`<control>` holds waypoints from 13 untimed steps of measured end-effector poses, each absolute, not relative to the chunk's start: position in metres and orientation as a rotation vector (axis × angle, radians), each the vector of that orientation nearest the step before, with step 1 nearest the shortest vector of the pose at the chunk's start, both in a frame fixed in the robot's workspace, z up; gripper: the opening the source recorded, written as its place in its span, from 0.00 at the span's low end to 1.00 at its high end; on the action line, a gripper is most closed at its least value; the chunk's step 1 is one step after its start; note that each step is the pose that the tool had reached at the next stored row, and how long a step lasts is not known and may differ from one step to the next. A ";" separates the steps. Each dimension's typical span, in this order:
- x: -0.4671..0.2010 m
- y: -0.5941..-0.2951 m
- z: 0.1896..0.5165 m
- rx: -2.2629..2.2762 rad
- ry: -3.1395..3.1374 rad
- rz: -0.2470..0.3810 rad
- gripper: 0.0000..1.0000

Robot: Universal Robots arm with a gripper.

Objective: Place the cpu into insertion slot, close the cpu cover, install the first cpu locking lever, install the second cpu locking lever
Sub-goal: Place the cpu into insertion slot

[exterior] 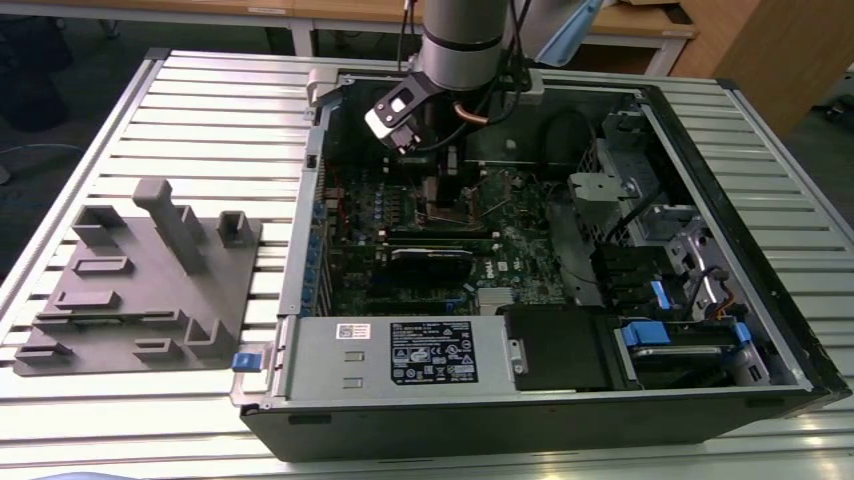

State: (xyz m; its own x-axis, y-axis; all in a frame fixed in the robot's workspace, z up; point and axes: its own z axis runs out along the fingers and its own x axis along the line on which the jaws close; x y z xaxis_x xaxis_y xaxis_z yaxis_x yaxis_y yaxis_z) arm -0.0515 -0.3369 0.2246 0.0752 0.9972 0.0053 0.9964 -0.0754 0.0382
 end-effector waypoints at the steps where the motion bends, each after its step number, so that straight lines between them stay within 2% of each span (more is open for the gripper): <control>1: -0.052 -0.337 0.223 2.286 2.119 0.047 0.54; 13: -0.052 -0.337 0.212 2.286 2.119 0.046 0.54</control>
